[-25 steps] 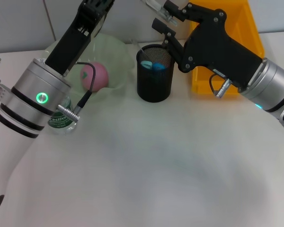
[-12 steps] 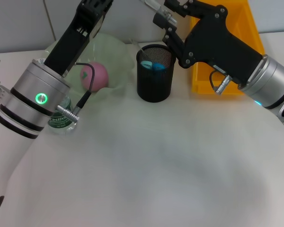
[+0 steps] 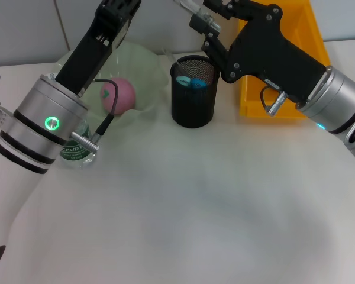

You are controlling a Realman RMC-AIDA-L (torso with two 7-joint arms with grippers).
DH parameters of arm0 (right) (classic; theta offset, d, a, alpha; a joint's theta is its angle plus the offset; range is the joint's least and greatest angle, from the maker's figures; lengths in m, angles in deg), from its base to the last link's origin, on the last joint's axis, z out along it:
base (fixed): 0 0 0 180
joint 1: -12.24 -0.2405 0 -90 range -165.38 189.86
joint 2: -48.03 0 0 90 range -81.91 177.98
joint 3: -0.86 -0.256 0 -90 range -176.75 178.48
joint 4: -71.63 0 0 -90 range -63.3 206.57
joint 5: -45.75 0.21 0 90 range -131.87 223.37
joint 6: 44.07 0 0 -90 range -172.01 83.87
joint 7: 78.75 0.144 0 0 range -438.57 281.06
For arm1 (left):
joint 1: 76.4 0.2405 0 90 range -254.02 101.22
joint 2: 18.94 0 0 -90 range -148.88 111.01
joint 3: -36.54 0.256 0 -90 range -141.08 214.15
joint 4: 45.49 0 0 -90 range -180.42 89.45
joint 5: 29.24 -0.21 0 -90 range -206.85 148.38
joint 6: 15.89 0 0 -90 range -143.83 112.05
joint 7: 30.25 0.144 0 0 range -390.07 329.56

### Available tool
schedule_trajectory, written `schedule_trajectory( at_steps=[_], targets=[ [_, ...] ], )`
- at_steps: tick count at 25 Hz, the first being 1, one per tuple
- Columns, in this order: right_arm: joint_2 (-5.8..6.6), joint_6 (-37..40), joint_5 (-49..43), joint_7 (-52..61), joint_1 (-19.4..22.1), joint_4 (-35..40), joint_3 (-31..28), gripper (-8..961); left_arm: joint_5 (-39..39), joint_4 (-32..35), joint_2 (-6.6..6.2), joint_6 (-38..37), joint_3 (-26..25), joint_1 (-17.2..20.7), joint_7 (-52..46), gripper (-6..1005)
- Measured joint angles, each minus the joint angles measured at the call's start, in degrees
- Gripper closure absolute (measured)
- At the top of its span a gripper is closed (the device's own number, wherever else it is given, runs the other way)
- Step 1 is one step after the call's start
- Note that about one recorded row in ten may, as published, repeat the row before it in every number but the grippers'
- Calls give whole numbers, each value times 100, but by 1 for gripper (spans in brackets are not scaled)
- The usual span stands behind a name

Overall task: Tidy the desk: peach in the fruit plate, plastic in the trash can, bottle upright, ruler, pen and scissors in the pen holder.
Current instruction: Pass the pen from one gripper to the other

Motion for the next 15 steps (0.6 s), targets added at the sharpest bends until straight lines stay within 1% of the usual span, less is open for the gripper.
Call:
schedule_trajectory(
  at_steps=[4, 15],
  targets=[
    [0, -5, 0, -2, -10, 7, 0, 686, 6, 4, 0, 1, 6, -8, 6, 868],
    [0, -69, 0, -4, -21, 8, 1, 753, 23, 7, 0, 44, 6, -18, 15, 868]
  ],
)
